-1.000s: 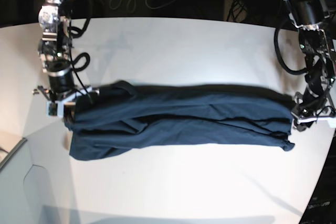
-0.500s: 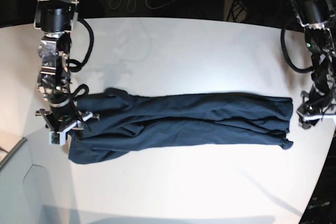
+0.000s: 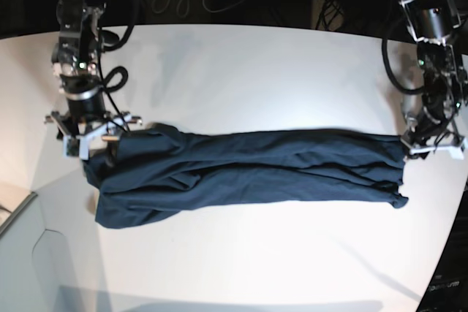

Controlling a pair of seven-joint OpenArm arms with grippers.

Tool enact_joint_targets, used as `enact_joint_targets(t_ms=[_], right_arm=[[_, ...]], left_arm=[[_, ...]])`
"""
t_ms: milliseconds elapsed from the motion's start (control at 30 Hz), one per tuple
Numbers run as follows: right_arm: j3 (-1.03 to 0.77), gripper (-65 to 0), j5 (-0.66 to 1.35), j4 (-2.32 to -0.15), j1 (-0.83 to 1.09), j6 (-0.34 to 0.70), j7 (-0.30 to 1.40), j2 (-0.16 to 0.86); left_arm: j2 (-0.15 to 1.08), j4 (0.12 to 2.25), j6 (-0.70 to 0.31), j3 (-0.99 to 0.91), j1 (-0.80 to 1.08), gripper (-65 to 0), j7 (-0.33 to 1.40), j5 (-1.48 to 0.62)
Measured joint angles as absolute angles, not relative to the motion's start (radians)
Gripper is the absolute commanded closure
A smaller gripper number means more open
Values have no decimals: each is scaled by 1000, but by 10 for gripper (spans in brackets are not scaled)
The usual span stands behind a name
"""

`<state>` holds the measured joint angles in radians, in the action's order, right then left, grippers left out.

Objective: Layout the t-shirt on the table in an organized manner, then fold the t-shirt properly
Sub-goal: 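Release the shirt ends and raise both grippers slightly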

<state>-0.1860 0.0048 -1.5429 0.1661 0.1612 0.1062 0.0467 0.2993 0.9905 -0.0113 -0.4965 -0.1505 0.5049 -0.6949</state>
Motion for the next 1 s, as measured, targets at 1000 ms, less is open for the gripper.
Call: enact_joint_targets(t_ms=[1000], right_arm=[[-193, -317, 5, -1607, 311, 161, 105, 33]], left_arm=[[293, 890, -5, -363, -216, -264, 426, -693]])
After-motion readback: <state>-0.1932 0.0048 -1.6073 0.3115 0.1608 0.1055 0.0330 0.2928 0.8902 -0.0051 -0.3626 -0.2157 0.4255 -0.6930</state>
